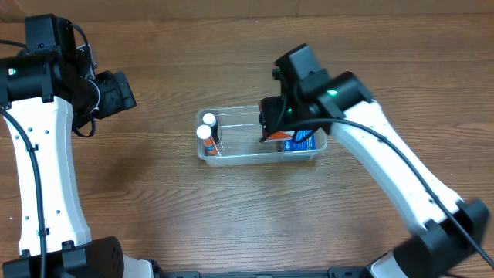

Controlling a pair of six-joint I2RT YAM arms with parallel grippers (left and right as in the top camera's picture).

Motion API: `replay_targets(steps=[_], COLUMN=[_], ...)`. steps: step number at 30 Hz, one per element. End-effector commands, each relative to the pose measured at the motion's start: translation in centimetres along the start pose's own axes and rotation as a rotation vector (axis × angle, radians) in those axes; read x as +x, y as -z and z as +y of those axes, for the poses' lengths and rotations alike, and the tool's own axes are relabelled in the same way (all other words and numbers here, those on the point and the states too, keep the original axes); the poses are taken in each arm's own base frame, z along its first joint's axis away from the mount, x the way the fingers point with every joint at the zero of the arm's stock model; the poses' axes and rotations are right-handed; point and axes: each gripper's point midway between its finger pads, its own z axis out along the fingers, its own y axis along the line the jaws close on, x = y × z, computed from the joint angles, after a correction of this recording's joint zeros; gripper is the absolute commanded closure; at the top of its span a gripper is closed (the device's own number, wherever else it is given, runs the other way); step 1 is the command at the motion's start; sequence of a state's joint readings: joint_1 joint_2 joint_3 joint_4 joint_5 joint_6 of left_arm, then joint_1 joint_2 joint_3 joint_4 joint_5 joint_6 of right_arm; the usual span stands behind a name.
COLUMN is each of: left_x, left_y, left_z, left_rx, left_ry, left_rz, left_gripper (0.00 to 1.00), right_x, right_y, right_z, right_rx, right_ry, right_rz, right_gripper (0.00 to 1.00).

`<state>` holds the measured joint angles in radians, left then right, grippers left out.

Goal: Pack container

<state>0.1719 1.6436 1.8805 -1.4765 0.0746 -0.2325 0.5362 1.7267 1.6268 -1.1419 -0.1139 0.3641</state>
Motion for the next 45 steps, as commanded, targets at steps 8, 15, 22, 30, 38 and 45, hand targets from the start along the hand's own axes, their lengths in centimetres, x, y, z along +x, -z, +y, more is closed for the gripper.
replay_targets(steps=[8,15,22,30,38,45], left_x=[-0.2,-0.2,-0.2,-0.1,-0.2,2.8], left_y=[0.6,0.6,0.6,0.5,0.2,6.2], left_z=[0.1,0.1,0.2,-2.6,-4.0,-4.1], left_rx=[-0.001,-0.002,-0.003,0.022,0.01,0.051], left_ry=[-0.009,-0.01,-0.009,-0.125,-0.219,-0.276], left_rz=[-0.018,-0.015,-0.015,-0.037,-0.053,-0.247], left_gripper=[0.13,0.13,0.13,0.0,0.0,0.0], right_x=[2.4,2.0,-0.6,-8.3,-7.2,-3.3], right_y=[-10.7,-11.2,-6.2,11.1,11.5,17.7], right_z=[-0.7,-0.6,0.6,-12.1,-17.7,-15.8], right_rx=[0.111,0.105,0.096,0.224,0.277,0.239], right_ry=[-0.007,-0.005,0.01,-0.253,-0.297,-0.267], right_rz=[0.21,0.196,0.078,-0.333,-0.273,-0.479], right_gripper=[0.41,0.0,0.0,0.0,0.04,0.07])
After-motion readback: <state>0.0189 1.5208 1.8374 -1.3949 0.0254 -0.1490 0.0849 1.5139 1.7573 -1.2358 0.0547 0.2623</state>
